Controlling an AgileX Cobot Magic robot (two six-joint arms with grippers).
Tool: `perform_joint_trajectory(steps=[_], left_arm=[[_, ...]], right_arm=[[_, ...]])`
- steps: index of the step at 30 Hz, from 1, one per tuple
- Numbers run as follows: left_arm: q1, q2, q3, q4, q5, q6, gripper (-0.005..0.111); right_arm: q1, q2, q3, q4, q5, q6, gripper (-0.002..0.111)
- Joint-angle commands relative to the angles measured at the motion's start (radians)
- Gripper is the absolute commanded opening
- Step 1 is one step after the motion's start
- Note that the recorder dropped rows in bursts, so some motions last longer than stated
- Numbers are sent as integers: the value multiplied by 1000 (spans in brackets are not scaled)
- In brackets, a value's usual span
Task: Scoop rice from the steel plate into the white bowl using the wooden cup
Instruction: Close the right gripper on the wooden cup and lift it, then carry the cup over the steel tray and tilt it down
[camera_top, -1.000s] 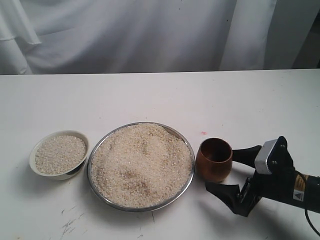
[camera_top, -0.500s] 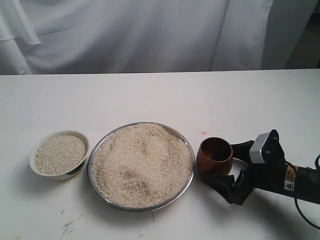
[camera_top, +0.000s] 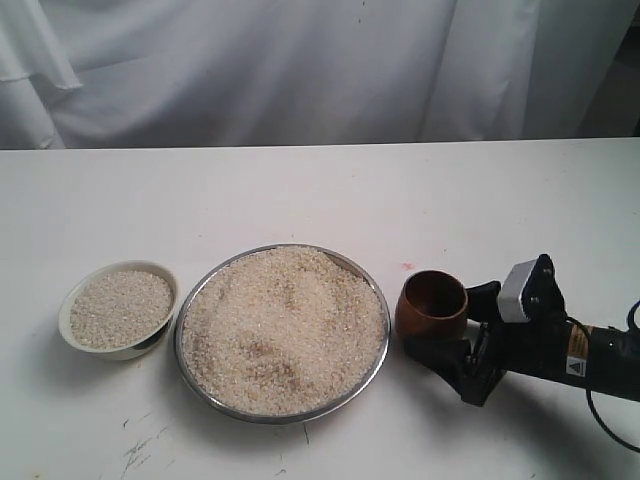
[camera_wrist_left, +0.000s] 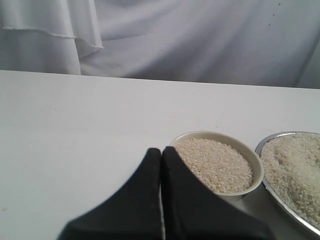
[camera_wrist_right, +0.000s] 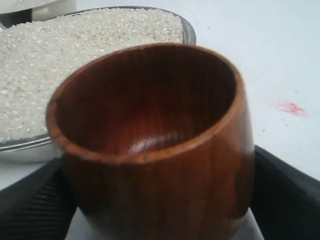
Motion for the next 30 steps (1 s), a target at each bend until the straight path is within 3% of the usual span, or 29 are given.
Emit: perform_joint_trajectory(steps=[1,9,15,16,19,26,30], left_arm=[[-2,-5,5,-1,-6,-3,0],[-2,-5,5,-1,-6,-3,0],[-2,-5,5,-1,-6,-3,0],[-2,-5,5,-1,-6,-3,0],[-2,-5,5,-1,-6,-3,0],[-2,-5,5,-1,-6,-3,0],[-2,-5,5,-1,-6,-3,0]], right_arm=[[-3,-1,-7,-13,-10,30,51],[-3,-16,-7,6,-10,85,34],[-3,-90,-7,-13,-10,170,9],[-3,-125,-7,-13,-10,185,0],[2,-196,-7,-5,-8,213,0],[65,-423,-22,32,314,356,0],[174,-595,-165,-53,717,441,0]])
